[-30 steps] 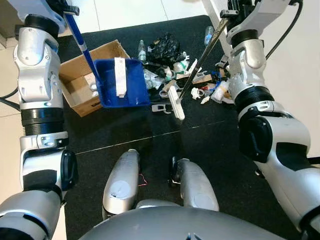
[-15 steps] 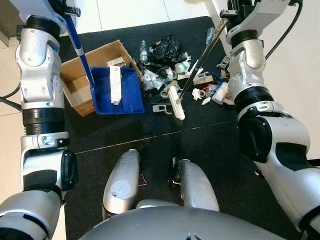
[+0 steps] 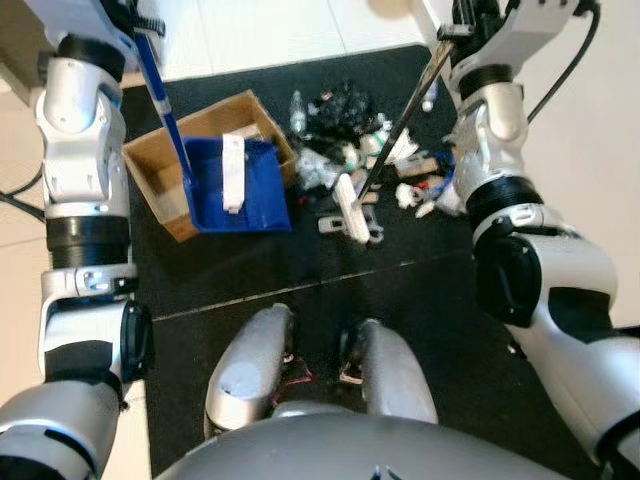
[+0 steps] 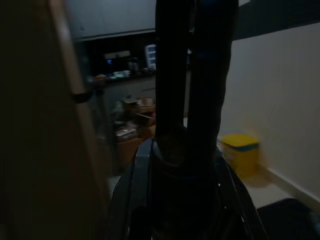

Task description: Sweep floor

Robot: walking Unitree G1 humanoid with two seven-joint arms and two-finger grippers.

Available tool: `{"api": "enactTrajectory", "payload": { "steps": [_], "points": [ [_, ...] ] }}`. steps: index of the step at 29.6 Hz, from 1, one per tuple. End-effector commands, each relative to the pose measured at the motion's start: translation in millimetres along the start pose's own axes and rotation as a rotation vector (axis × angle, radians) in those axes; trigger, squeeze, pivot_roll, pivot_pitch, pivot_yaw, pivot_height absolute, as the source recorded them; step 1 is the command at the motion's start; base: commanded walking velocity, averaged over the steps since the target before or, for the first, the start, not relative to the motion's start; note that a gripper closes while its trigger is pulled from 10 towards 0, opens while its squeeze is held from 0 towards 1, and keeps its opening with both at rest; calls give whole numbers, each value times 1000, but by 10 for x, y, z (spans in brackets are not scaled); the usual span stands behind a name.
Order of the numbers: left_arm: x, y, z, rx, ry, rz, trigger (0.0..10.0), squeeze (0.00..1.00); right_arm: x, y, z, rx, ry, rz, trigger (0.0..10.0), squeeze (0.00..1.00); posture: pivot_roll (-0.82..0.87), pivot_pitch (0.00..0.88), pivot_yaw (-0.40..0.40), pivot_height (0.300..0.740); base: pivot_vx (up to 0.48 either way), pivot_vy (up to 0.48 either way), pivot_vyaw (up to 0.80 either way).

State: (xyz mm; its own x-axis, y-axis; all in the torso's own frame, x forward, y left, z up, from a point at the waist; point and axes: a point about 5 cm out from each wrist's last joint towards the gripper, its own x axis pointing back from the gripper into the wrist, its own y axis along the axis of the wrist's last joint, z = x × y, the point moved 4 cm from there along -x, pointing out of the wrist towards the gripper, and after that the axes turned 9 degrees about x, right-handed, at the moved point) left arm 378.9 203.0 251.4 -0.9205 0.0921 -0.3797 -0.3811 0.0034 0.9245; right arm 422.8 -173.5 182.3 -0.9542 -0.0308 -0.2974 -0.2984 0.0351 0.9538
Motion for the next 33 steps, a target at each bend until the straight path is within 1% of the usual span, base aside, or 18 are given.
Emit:
{"api": "enactTrajectory", "payload": {
  "steps": [1, 5, 19, 27, 33],
  "points": [
    [-28, 156, 34, -30, -1, -61, 10000, 0, -22, 61, 11, 0, 1, -29, 10000, 0, 277, 0, -6, 740, 0, 390, 0],
    [-26, 156, 32, -30, -2, -61, 10000, 0, -22, 61, 8, 1, 1, -29, 10000, 0, 275, 0, -5, 740, 0, 326, 0],
    [-19, 144, 16, -34, -6, -61, 10000, 0, -23, 70, 2, 3, -1, -34, 10000, 0, 272, 0, -4, 740, 0, 0, 0],
    [-26, 141, 70, -54, 21, -65, 10000, 0, -23, 65, 13, 2, 0, -32, 10000, 0, 272, 0, -3, 740, 0, 0, 0],
    [-26, 141, 70, -54, 21, -65, 10000, 0, -23, 65, 13, 2, 0, -32, 10000, 0, 272, 0, -3, 740, 0, 0, 0]
  ]
}}
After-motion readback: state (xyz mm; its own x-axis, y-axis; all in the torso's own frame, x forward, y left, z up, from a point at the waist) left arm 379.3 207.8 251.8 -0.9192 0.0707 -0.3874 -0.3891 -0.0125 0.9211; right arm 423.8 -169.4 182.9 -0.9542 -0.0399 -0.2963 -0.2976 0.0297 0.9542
